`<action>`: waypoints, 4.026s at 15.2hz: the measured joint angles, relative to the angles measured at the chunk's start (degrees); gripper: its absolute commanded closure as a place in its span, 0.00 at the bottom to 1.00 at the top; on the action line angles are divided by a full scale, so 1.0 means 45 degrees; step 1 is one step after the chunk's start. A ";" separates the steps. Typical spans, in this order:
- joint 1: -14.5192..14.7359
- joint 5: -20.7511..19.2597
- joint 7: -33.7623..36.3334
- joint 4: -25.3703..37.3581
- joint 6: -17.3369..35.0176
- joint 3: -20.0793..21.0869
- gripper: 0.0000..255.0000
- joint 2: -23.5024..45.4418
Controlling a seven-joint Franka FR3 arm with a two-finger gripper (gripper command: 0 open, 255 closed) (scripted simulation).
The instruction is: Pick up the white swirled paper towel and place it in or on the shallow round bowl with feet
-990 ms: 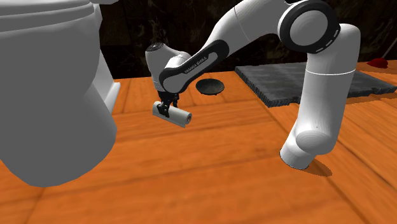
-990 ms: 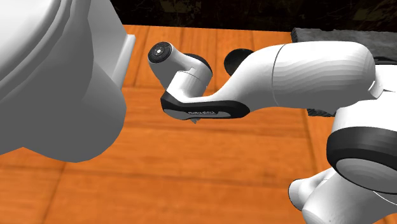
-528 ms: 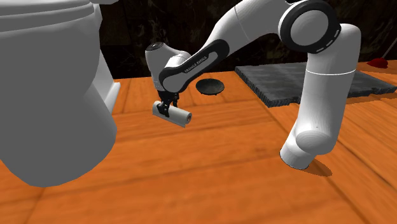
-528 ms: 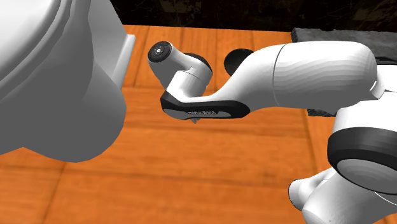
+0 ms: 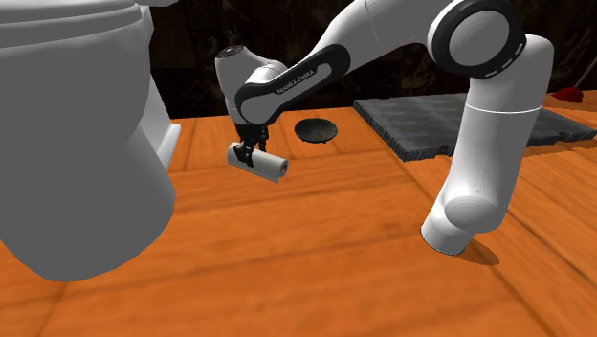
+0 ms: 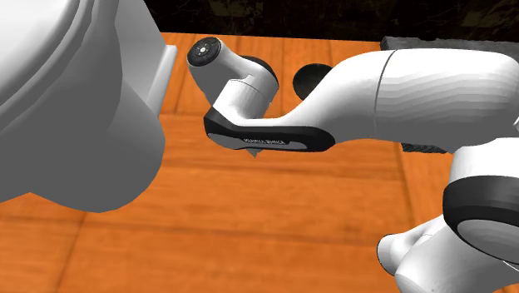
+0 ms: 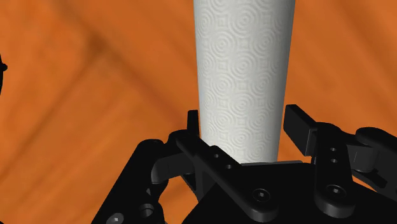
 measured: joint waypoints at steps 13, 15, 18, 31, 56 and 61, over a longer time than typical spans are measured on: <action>-0.0035 0.0457 -0.0539 0.1229 -0.1948 0.0094 1.00 -0.0806; -0.0024 0.0485 -0.0581 0.1457 -0.2195 0.0105 1.00 -0.0831; -0.0432 0.0593 -0.1263 0.1123 -0.2063 -0.0171 1.00 -0.1167; -0.2497 0.0931 -0.5089 0.0021 -0.1306 -0.1908 1.00 -0.2210; -0.4164 0.0895 -0.7876 -0.0745 0.1362 -0.3423 1.00 -0.0792; -0.4166 0.0874 -0.7846 -0.0832 0.1524 -0.3428 1.00 -0.0720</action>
